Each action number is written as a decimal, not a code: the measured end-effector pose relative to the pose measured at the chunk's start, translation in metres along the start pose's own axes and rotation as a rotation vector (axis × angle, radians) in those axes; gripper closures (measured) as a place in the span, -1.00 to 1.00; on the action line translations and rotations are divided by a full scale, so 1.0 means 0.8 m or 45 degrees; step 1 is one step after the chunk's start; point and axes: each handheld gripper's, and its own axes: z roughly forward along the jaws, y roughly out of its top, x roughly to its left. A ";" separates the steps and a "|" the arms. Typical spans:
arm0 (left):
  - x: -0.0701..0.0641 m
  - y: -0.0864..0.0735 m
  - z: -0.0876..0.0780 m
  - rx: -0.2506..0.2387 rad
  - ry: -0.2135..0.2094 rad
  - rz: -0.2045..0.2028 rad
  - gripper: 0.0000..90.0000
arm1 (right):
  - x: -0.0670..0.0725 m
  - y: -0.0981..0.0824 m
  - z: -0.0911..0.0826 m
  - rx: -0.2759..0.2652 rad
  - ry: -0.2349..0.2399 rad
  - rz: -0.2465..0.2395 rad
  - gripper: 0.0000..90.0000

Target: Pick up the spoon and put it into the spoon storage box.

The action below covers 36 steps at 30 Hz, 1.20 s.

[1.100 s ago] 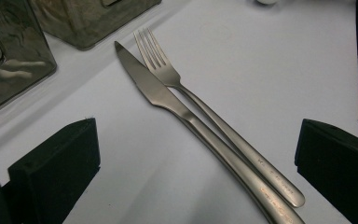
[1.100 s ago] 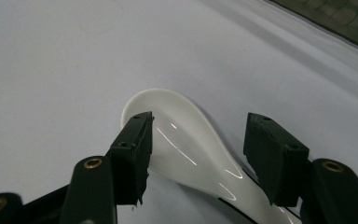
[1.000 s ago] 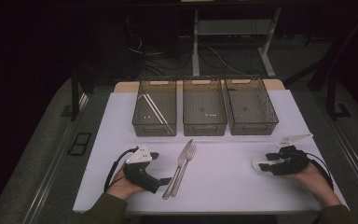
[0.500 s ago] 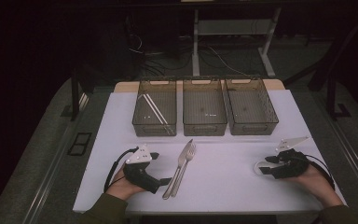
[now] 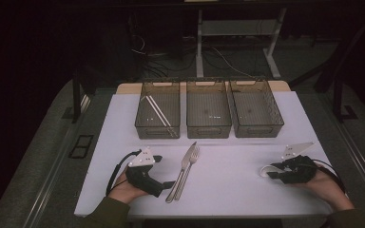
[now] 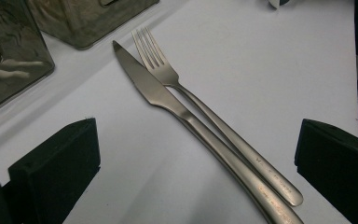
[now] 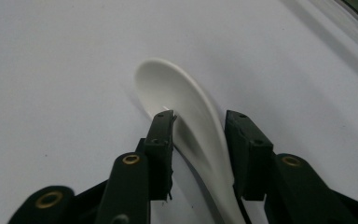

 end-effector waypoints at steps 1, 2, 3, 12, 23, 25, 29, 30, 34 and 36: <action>0.000 0.000 0.000 -0.001 0.001 -0.001 -1.00 | 0.000 0.000 0.000 0.001 0.003 -0.010 0.45; 0.000 0.000 0.000 0.000 0.000 0.000 -1.00 | 0.001 0.000 -0.001 0.003 0.006 -0.012 0.48; 0.000 0.000 0.000 0.001 -0.001 0.001 -1.00 | 0.001 -0.001 -0.001 0.005 0.010 -0.013 0.51; -0.001 0.000 0.001 0.003 -0.001 0.007 -1.00 | 0.002 0.000 -0.001 0.011 0.017 -0.015 0.62; -0.001 0.000 0.001 0.004 0.001 0.009 -1.00 | 0.003 -0.001 -0.002 0.013 0.021 -0.028 0.76; -0.001 0.000 0.001 0.003 0.002 0.010 -1.00 | 0.003 -0.001 -0.002 0.010 0.022 -0.014 0.76; -0.001 0.000 0.001 0.000 0.004 0.012 -1.00 | 0.003 -0.001 -0.002 0.004 0.017 0.007 0.77; -0.001 0.000 0.001 -0.001 0.003 0.011 -1.00 | 0.003 -0.001 -0.002 0.005 0.015 0.012 0.77; 0.000 0.000 0.001 -0.002 -0.001 0.013 -1.00 | 0.003 0.000 -0.005 -0.007 0.004 0.034 0.78; 0.000 0.000 0.001 -0.003 -0.004 0.012 -1.00 | 0.001 0.000 -0.008 -0.029 -0.007 0.047 0.78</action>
